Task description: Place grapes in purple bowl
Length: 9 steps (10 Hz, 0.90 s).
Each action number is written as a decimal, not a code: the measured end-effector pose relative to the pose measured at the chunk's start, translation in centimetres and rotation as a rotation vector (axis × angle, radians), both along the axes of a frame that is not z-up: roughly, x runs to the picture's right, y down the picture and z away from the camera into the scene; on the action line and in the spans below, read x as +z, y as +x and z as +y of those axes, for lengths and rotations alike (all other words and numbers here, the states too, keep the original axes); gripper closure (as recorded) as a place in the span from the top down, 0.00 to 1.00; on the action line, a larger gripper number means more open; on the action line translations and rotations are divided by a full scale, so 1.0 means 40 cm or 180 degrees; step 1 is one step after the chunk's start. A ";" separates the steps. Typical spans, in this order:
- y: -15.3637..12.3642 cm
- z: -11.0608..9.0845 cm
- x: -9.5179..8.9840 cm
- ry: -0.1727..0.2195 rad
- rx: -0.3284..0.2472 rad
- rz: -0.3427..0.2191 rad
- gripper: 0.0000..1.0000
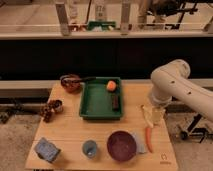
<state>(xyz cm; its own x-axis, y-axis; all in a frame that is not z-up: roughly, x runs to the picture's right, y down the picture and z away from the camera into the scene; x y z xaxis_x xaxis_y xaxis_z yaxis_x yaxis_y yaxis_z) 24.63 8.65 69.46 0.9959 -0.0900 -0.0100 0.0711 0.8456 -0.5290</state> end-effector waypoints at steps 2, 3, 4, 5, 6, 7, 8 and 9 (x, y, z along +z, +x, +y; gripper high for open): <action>-0.009 -0.003 0.004 0.0007 -0.0095 -0.0044 0.80; -0.032 -0.013 0.010 0.0019 -0.0160 -0.0073 0.80; -0.063 -0.022 0.017 0.0019 -0.0228 -0.0103 0.80; -0.103 -0.030 0.022 0.0020 -0.0309 -0.0138 0.80; -0.122 -0.035 0.027 0.0019 -0.0378 -0.0159 0.80; -0.129 -0.039 0.030 0.0023 -0.0440 -0.0189 0.80; -0.128 -0.045 0.034 0.0025 -0.0502 -0.0212 0.80; -0.144 -0.054 0.040 0.0029 -0.0572 -0.0247 0.80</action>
<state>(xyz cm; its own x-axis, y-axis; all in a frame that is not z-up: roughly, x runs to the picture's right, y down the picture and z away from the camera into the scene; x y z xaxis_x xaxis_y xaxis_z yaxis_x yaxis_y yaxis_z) 18.87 6.48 71.08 0.9616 -0.2667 0.0645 0.2616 0.8204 -0.5084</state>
